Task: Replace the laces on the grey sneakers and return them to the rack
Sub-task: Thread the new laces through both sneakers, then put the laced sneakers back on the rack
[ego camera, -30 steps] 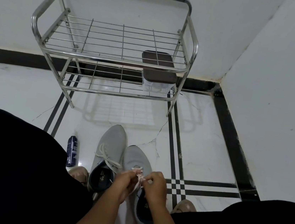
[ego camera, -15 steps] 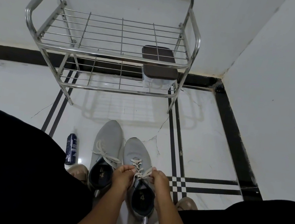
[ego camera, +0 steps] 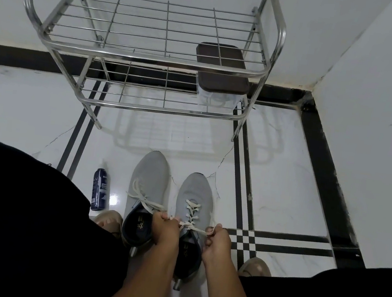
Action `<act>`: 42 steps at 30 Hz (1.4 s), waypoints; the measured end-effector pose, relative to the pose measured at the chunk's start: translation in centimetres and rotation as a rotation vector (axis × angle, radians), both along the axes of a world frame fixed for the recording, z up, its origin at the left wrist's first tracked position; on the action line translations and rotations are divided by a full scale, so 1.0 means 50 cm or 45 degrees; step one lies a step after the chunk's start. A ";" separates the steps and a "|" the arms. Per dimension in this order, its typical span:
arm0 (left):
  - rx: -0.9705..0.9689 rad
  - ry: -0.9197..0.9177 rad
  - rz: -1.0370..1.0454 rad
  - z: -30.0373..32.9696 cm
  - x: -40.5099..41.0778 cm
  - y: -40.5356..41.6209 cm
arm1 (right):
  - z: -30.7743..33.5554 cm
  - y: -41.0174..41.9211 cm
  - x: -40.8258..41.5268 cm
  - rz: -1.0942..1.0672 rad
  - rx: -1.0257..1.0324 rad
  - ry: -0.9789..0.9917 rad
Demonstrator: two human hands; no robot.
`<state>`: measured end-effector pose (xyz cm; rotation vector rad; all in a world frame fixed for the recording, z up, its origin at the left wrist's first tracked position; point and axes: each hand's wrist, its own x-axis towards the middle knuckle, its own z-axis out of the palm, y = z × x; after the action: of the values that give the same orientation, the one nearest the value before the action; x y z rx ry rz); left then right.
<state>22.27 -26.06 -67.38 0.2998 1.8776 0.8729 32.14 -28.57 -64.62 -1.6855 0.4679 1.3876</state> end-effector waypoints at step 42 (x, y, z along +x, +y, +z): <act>-0.203 0.684 -0.455 0.081 -0.204 -0.028 | -0.010 -0.017 -0.059 1.306 -0.180 -1.249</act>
<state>12.09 -27.46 -63.33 0.8049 2.2697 0.4157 29.17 -29.43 -65.11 -2.5898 -0.9933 0.9152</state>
